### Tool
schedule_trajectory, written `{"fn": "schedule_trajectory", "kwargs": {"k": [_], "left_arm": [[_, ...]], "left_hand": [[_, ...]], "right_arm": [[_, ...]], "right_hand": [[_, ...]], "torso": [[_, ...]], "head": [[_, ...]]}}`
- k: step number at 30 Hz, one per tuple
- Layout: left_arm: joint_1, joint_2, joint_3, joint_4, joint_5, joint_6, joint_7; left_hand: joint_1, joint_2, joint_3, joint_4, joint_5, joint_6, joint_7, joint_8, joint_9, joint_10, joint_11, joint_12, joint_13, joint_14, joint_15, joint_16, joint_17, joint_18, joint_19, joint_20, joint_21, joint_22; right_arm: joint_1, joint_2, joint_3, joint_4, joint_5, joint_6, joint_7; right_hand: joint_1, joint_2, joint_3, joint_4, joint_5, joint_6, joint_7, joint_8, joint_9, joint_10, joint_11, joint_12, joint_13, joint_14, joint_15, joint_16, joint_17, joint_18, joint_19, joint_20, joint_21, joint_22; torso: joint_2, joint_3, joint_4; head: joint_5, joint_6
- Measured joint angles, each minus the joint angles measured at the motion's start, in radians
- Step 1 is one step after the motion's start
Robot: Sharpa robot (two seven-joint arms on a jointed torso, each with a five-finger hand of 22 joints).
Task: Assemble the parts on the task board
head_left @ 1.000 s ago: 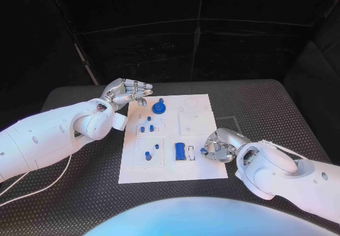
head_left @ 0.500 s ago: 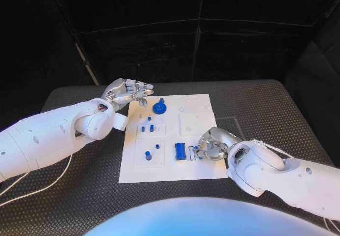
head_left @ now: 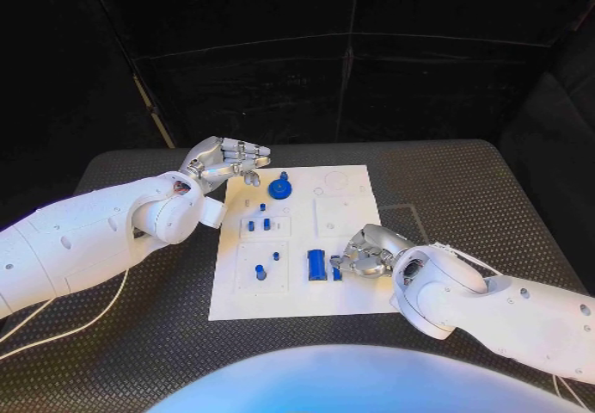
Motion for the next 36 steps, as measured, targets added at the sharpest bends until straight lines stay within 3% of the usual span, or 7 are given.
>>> {"fn": "schedule_trajectory", "kwargs": {"k": [16,21,23,28,31,34,36], "left_arm": [[0.0,0.002,0.0,-0.001,0.0,0.001,-0.001],[0.0,0.001,0.0,-0.001,0.0,0.001,-0.001],[0.0,0.001,0.0,-0.002,0.0,0.002,-0.001],[0.0,0.002,0.0,-0.007,0.001,0.003,-0.001],[0.0,0.006,0.0,-0.016,0.012,0.005,0.002],[0.0,0.013,0.0,-0.029,0.035,0.01,0.007],[-0.001,0.019,0.0,-0.041,0.052,0.015,0.013]], "left_hand": [[0.0,0.0,0.0,0.0,0.0,0.0,0.0,0.0,0.0,0.0,0.0,0.0,0.0,0.0,0.0,0.0,0.0,0.0,0.0,0.0,0.0,0.0],[0.0,0.0,0.0,0.0,0.0,0.0,0.0,0.0,0.0,0.0,0.0,0.0,0.0,0.0,0.0,0.0,0.0,0.0,0.0,0.0,0.0,0.0],[0.0,0.0,0.0,0.0,0.0,0.0,0.0,0.0,0.0,0.0,0.0,0.0,0.0,0.0,0.0,0.0,0.0,0.0,0.0,0.0,0.0,0.0],[0.0,0.0,0.0,0.0,0.0,0.0,0.0,0.004,0.0,0.0,0.0,0.004,0.0,0.0,0.0,0.0,-0.002,0.0,0.0,0.0,-0.003,-0.001],[0.0,0.0,-0.008,0.002,-0.004,-0.004,-0.004,0.004,0.0,-0.005,-0.003,0.012,0.0,-0.027,0.004,-0.023,-0.012,0.0,-0.022,0.003,-0.02,-0.009],[-0.01,0.003,-0.014,0.006,-0.004,-0.006,-0.006,0.008,0.0,-0.013,0.006,0.016,-0.003,-0.127,0.018,-0.137,-0.066,0.0,-0.109,0.016,-0.101,-0.056],[-0.012,0.005,-0.017,0.009,-0.004,-0.01,-0.002,0.009,0.0,-0.018,0.011,0.015,-0.011,-0.181,0.038,-0.25,-0.119,0.0,-0.182,0.034,-0.185,-0.113]], "right_arm": [[0.0,0.009,0.0,-0.01,-0.004,0.001,-0.008],[0.0,-0.013,0.0,0.007,-0.009,-0.006,0.005],[0.0,-0.03,0.0,0.013,-0.007,-0.016,0.022],[0.002,-0.078,0.0,0.016,0.068,-0.059,0.165],[0.017,-0.086,0.011,-0.015,0.188,-0.078,0.307],[0.053,-0.086,0.02,-0.074,0.355,-0.087,0.464],[0.078,-0.08,0.021,-0.121,0.461,-0.088,0.553]], "right_hand": [[0.0,0.0,-0.015,-0.003,-0.026,0.0,0.0,-0.004,0.002,0.0,0.0,0.0,0.0,0.0,0.0,0.0,0.0,0.0,0.0,0.0,0.0,-0.004],[0.021,0.008,-0.046,-0.004,-0.097,-0.007,0.007,-0.013,0.006,0.0,0.0,0.0,-0.001,0.0,0.0,0.0,0.0,0.0,0.0,0.0,-0.004,-0.015],[0.022,0.008,-0.063,-0.002,-0.142,-0.027,0.016,-0.027,0.005,-0.012,0.011,-0.03,-0.022,0.0,0.0,-0.009,0.0,0.0,-0.015,0.007,-0.018,-0.035],[0.071,0.025,-0.085,-0.01,-0.197,-0.119,0.05,-0.082,-0.015,-0.104,0.041,-0.186,-0.142,0.0,0.029,-0.084,-0.018,0.002,-0.106,0.026,-0.111,-0.178],[0.125,0.04,-0.089,-0.025,-0.196,-0.142,0.067,-0.098,-0.022,-0.156,0.05,-0.264,-0.205,0.0,0.037,-0.137,-0.085,0.023,-0.155,0.036,-0.173,-0.263],[0.191,0.059,-0.084,-0.052,-0.189,-0.159,0.078,-0.109,-0.029,-0.26,0.062,-0.42,-0.331,-0.039,0.051,-0.288,-0.281,0.063,-0.268,0.046,-0.318,-0.456],[0.221,0.068,-0.081,-0.057,-0.201,-0.164,0.083,-0.117,-0.035,-0.32,0.072,-0.491,-0.389,-0.124,0.061,-0.479,-0.499,0.063,-0.319,0.056,-0.4,-0.53]], "torso": [[-0.002,0.0009,-0.0005],[-0.002,0.0013,-0.0013],[-0.002,0.0015,-0.0013],[-0.005,0.0014,-0.0026],[-0.01,0.0009,-0.0053],[-0.017,-0.0009,-0.0076],[-0.025,-0.0033,-0.0083]], "head": [[0.002,0.0],[0.003,0.0],[0.003,0.0],[0.001,0.0],[-0.002,0.0],[-0.004,0.008],[-0.007,0.015]]}}
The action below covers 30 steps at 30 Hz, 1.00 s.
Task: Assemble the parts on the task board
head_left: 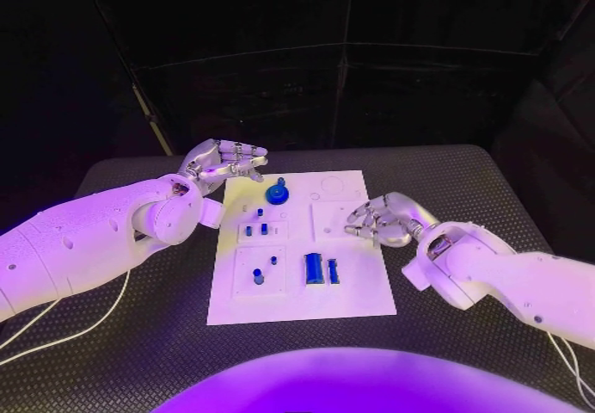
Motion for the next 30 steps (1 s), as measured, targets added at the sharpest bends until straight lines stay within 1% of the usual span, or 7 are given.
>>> {"fn": "schedule_trajectory", "kwargs": {"k": [2,6,9,14,19,26,30], "left_arm": [[-0.001,0.008,0.0,-0.017,0.021,0.007,0.008],[-0.001,0.035,0.0,-0.065,0.063,0.019,0.029],[-0.002,0.063,0.0,-0.11,0.09,0.023,0.046],[-0.002,0.116,0.0,-0.191,0.143,0.015,0.08],[-0.002,0.164,0.001,-0.261,0.186,-0.018,0.108],[-0.003,0.204,0.001,-0.31,0.22,-0.067,0.131],[-0.004,0.197,-0.003,-0.301,0.22,-0.07,0.129]], "left_hand": [[0.0,0.0,0.003,0.008,0.0,-0.005,-0.005,0.001,0.0,0.001,0.001,-0.015,-0.006,-0.016,0.016,-0.089,-0.039,0.0,-0.055,0.019,-0.074,-0.056],[-0.006,0.006,0.001,0.023,0.0,-0.014,-0.015,-0.003,0.0,0.014,0.014,-0.072,-0.01,0.002,0.042,-0.276,-0.116,0.0,-0.127,0.075,-0.228,-0.201],[-0.006,0.006,-0.009,0.033,0.0,-0.02,-0.02,-0.018,-0.002,0.016,0.03,-0.111,-0.011,-0.004,0.062,-0.374,-0.157,0.0,-0.149,0.096,-0.292,-0.275],[-0.015,0.016,-0.065,0.033,0.0,-0.052,-0.033,-0.026,-0.002,-0.049,0.052,-0.143,-0.013,-0.051,0.086,-0.504,-0.218,0.0,-0.239,0.124,-0.31,-0.38],[-0.033,0.034,-0.172,0.04,0.0,-0.129,-0.038,-0.03,-0.003,-0.17,0.048,-0.143,-0.014,-0.121,0.087,-0.591,-0.268,0.001,-0.455,0.134,-0.319,-0.522],[-0.035,0.056,-0.228,0.048,0.0,-0.183,-0.024,-0.033,-0.006,-0.257,0.029,-0.149,-0.017,-0.184,0.086,-0.594,-0.291,-0.015,-0.501,0.133,-0.323,-0.561],[-0.232,0.095,-0.268,0.024,-0.023,-0.304,-0.044,-0.061,-0.034,-0.377,0.009,-0.177,-0.043,-0.304,0.066,-0.622,-0.323,-0.031,-0.561,0.092,-0.347,-0.58]], "right_arm": [[0.026,0.016,0.003,-0.058,0.116,0.001,0.091],[0.069,0.075,0.005,-0.197,0.307,0.017,0.231],[0.086,0.132,0.006,-0.304,0.413,0.036,0.304],[0.097,0.219,0.006,-0.455,0.549,0.079,0.395],[0.1,0.287,0.006,-0.553,0.624,0.121,0.444],[0.102,0.344,0.006,-0.626,0.668,0.164,0.478],[0.101,0.334,0.002,-0.612,0.668,0.161,0.476]], "right_hand": [[0.022,0.008,0.005,-0.005,-0.021,0.0,0.011,-0.011,-0.008,-0.056,0.014,-0.075,-0.062,-0.085,0.014,-0.17,-0.16,0.0,-0.038,0.012,-0.064,-0.041],[0.068,0.022,0.019,-0.009,-0.076,0.0,0.047,-0.048,-0.047,-0.11,0.056,-0.266,-0.258,-0.208,0.063,-0.417,-0.301,0.0,-0.128,0.055,-0.231,-0.14],[0.078,0.027,0.025,-0.011,-0.093,0.005,0.052,-0.085,-0.082,-0.091,0.075,-0.354,-0.383,-0.305,0.102,-0.591,-0.4,0.0,-0.196,0.091,-0.354,-0.214],[0.088,0.027,0.03,-0.026,-0.101,0.034,0.059,-0.145,-0.139,-0.053,0.095,-0.445,-0.555,-0.322,0.132,-0.789,-0.537,0.0,-0.209,0.141,-0.504,-0.313],[0.053,0.05,0.006,-0.05,-0.11,0.038,0.062,-0.189,-0.182,-0.054,0.106,-0.506,-0.65,-0.339,0.156,-0.893,-0.625,0.0,-0.212,0.165,-0.602,-0.379],[0.002,0.071,-0.023,-0.098,-0.117,0.03,0.06,-0.193,-0.233,-0.059,0.123,-0.554,-0.726,-0.337,0.172,-0.963,-0.708,0.0,-0.204,0.181,-0.697,-0.445],[-0.193,0.062,-0.001,-0.12,-0.145,-0.097,0.035,-0.222,-0.273,-0.196,0.1,-0.583,-0.759,-0.471,0.153,-0.992,-0.743,0.0,-0.309,0.147,-0.73,-0.466]], "torso": [[-0.009,-0.0032,-0.0004],[-0.027,-0.0105,-0.0009],[-0.044,-0.0179,-0.002],[-0.069,-0.0267,-0.0035],[-0.087,-0.0286,-0.0026],[-0.099,-0.0261,0.0015],[-0.098,-0.0259,0.0023]], "head": [[-0.004,0.01],[-0.009,0.026],[-0.01,0.043],[-0.005,0.079],[0.002,0.115],[0.007,0.149],[0.007,0.149]]}}
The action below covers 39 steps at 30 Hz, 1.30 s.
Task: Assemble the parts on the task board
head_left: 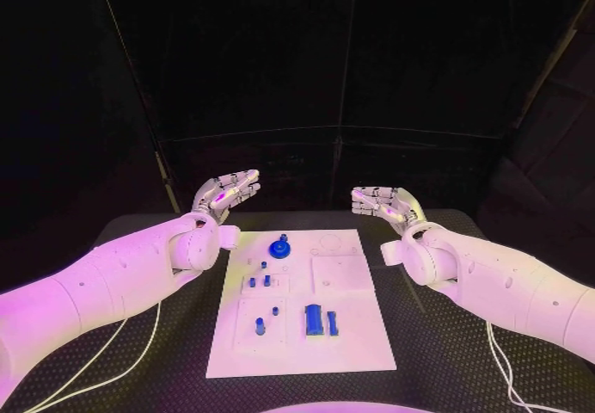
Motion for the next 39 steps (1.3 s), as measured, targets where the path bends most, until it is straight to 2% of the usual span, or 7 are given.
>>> {"fn": "schedule_trajectory", "kwargs": {"k": [5,11,14,16,24,28,39], "left_arm": [[0.003,-0.018,-0.012,0.061,-0.001,-0.023,0.0],[0.013,-0.066,-0.04,0.209,-0.002,-0.116,0.005],[0.019,-0.095,-0.058,0.305,-0.003,-0.191,0.012],[0.022,-0.109,-0.066,0.354,-0.003,-0.239,0.016],[0.031,-0.147,-0.087,0.482,-0.006,-0.41,0.037],[0.032,-0.15,-0.088,0.495,-0.007,-0.456,0.045],[0.032,-0.151,-0.088,0.496,-0.008,-0.498,0.052]], "left_hand": [[-0.224,0.024,-0.028,-0.028,-0.026,-0.137,-0.025,-0.017,-0.019,-0.135,-0.023,-0.014,-0.019,-0.135,-0.023,-0.016,-0.023,-0.015,-0.071,-0.048,-0.013,-0.026],[-0.441,0.037,-0.045,-0.074,-0.068,-0.269,-0.075,-0.026,-0.029,-0.265,-0.079,-0.024,-0.028,-0.266,-0.075,-0.023,-0.034,-0.031,-0.137,-0.094,-0.018,-0.081],[-0.529,0.039,-0.048,-0.098,-0.095,-0.322,-0.096,-0.026,-0.03,-0.319,-0.096,-0.025,-0.029,-0.318,-0.095,-0.027,-0.037,-0.047,-0.163,-0.114,-0.018,-0.094],[-0.585,0.041,-0.051,-0.107,-0.107,-0.357,-0.106,-0.026,-0.031,-0.353,-0.105,-0.025,-0.03,-0.352,-0.104,-0.027,-0.037,-0.078,-0.181,-0.127,-0.022,-0.1],[-0.755,0.043,-0.053,-0.123,-0.125,-0.461,-0.124,-0.03,-0.033,-0.455,-0.12,-0.025,-0.032,-0.454,-0.119,-0.027,-0.039,-0.117,-0.238,-0.177,-0.022,-0.11],[-0.822,0.043,-0.051,-0.126,-0.129,-0.501,-0.126,-0.03,-0.033,-0.495,-0.122,-0.028,-0.032,-0.495,-0.122,-0.027,-0.039,-0.117,-0.261,-0.21,-0.022,-0.112],[-0.958,0.043,-0.053,-0.128,-0.133,-0.584,-0.129,-0.03,-0.033,-0.576,-0.125,-0.028,-0.032,-0.577,-0.124,-0.027,-0.039,-0.117,-0.34,-0.243,-0.022,-0.113]], "right_arm": [[0.012,-0.027,-0.018,0.06,0.013,-0.023,0.0],[0.043,-0.085,-0.061,0.216,0.069,-0.107,0.015],[0.06,-0.119,-0.083,0.307,0.114,-0.171,0.029],[0.069,-0.137,-0.095,0.356,0.142,-0.212,0.039],[0.091,-0.181,-0.123,0.471,0.245,-0.356,0.076],[0.093,-0.183,-0.124,0.479,0.27,-0.391,0.086],[0.093,-0.183,-0.124,0.48,0.298,-0.425,0.098]], "right_hand": [[-0.238,-0.007,0.021,-0.029,-0.032,-0.156,-0.033,-0.017,-0.031,-0.172,-0.03,-0.019,-0.025,-0.169,-0.026,-0.018,-0.039,-0.024,-0.134,-0.046,-0.039,-0.024],[-0.458,-0.011,0.029,-0.081,-0.061,-0.298,-0.063,-0.028,-0.045,-0.329,-0.058,-0.027,-0.036,-0.324,-0.073,-0.029,-0.056,-0.055,-0.258,-0.087,-0.074,-0.076],[-0.551,-0.012,0.03,-0.091,-0.082,-0.359,-0.078,-0.028,-0.048,-0.397,-0.091,-0.031,-0.038,-0.391,-0.098,-0.029,-0.06,-0.055,-0.31,-0.106,-0.088,-0.096],[-0.598,-0.012,0.033,-0.094,-0.1,-0.39,-0.096,-0.028,-0.048,-0.43,-0.106,-0.031,-0.039,-0.424,-0.107,-0.029,-0.062,-0.071,-0.337,-0.114,-0.096,-0.103],[-0.779,-0.013,0.032,-0.104,-0.145,-0.507,-0.151,-0.032,-0.051,-0.561,-0.14,-0.031,-0.041,-0.552,-0.127,-0.032,-0.064,-0.126,-0.437,-0.168,-0.164,-0.12],[-0.849,-0.013,0.035,-0.106,-0.151,-0.554,-0.16,-0.032,-0.051,-0.611,-0.147,-0.035,-0.041,-0.601,-0.13,-0.032,-0.064,-0.141,-0.473,-0.204,-0.179,-0.122],[-0.989,-0.013,0.035,-0.106,-0.157,-0.644,-0.168,-0.032,-0.051,-0.71,-0.151,-0.035,-0.041,-0.701,-0.134,-0.032,-0.065,-0.157,-0.551,-0.232,-0.191,-0.124]], "torso": [[0.005,0.0042,0.0082],[0.017,0.0157,0.0302],[0.022,0.0208,0.0396],[0.024,0.0234,0.0444],[0.028,0.0267,0.0509],[0.029,0.027,0.0516],[0.029,0.0273,0.0521]], "head": [[-0.005,0.026],[-0.013,0.079],[-0.016,0.097],[-0.017,0.104],[-0.017,0.108],[-0.017,0.108],[-0.017,0.108]]}}
